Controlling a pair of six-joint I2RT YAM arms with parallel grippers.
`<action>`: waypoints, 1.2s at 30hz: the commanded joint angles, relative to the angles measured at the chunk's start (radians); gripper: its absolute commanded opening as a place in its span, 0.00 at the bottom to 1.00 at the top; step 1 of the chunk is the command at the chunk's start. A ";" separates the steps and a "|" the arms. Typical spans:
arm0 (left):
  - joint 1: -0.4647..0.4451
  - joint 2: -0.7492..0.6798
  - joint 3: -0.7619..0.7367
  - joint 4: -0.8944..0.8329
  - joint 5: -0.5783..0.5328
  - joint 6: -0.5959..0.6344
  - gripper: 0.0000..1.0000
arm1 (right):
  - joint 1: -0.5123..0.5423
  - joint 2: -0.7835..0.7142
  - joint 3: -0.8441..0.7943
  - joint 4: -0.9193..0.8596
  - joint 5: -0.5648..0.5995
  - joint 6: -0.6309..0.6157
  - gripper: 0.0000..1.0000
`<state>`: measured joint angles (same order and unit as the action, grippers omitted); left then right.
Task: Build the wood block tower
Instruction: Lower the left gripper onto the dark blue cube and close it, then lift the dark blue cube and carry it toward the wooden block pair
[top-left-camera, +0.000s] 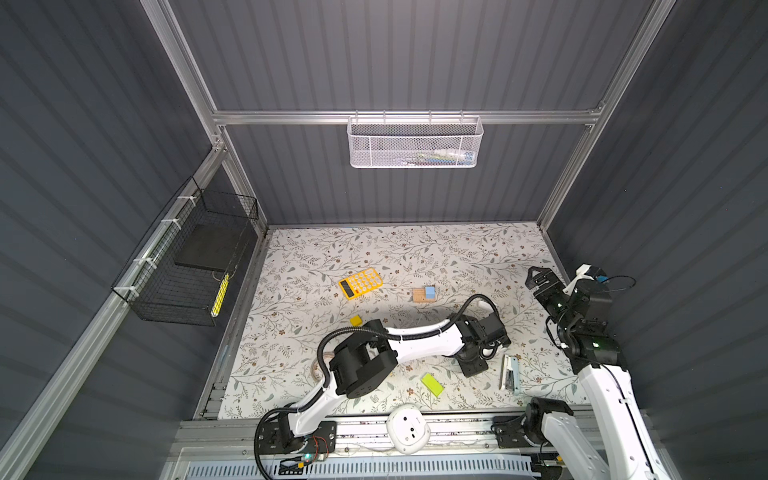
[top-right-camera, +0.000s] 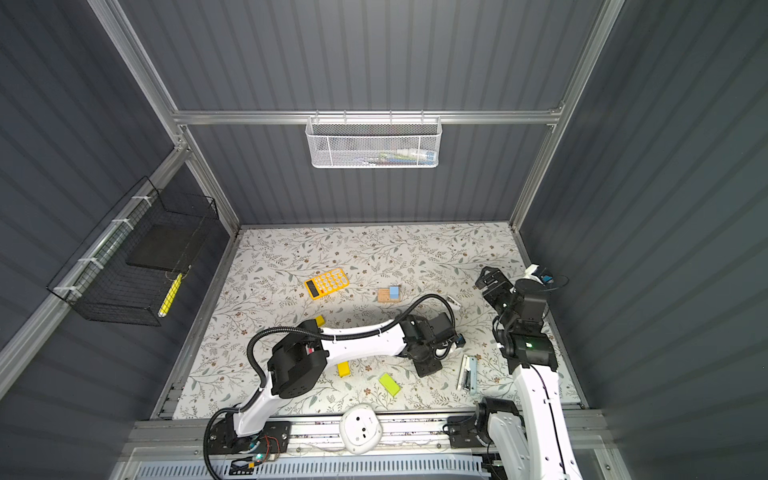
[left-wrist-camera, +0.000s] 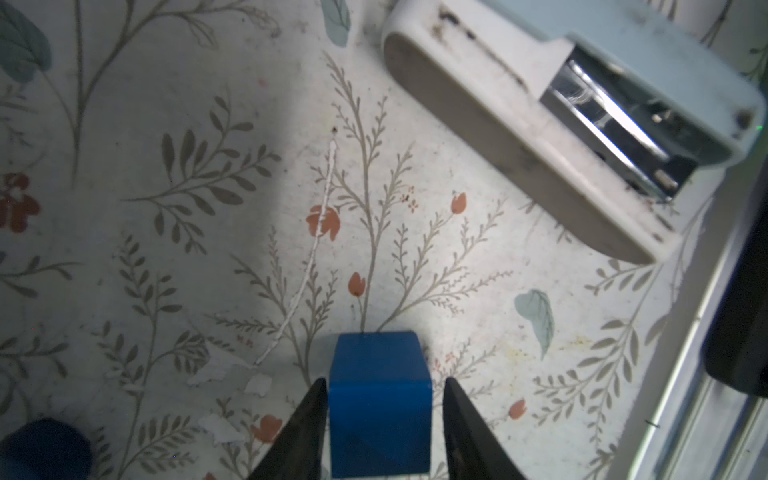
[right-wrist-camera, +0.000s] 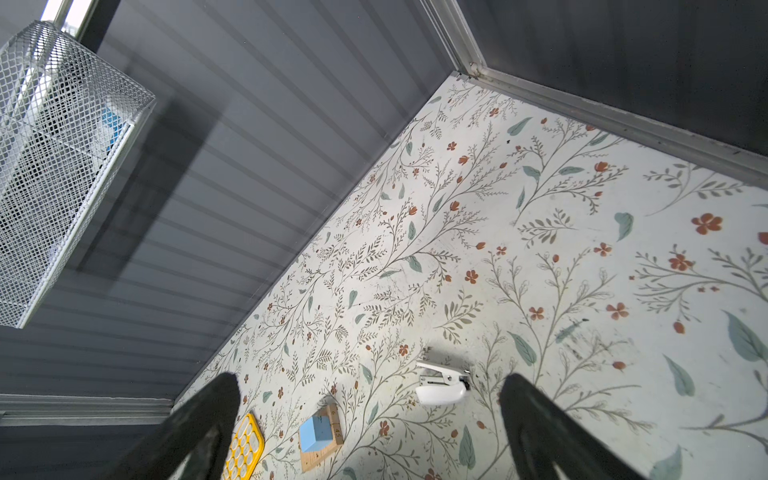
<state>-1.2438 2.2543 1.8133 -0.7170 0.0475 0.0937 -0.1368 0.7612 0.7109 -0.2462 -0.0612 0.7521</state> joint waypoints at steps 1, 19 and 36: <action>0.004 0.010 0.016 -0.018 -0.008 -0.010 0.43 | -0.003 0.000 -0.013 0.017 -0.005 0.004 0.99; 0.012 -0.040 0.020 -0.028 -0.066 -0.095 0.01 | -0.004 0.031 -0.011 0.034 -0.032 0.015 0.98; 0.229 -0.330 -0.129 -0.062 -0.140 -0.451 0.00 | 0.000 0.124 -0.013 0.130 -0.157 0.055 0.90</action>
<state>-1.0500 1.9530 1.7370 -0.7547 -0.0643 -0.2592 -0.1375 0.8719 0.7067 -0.1642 -0.1749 0.7910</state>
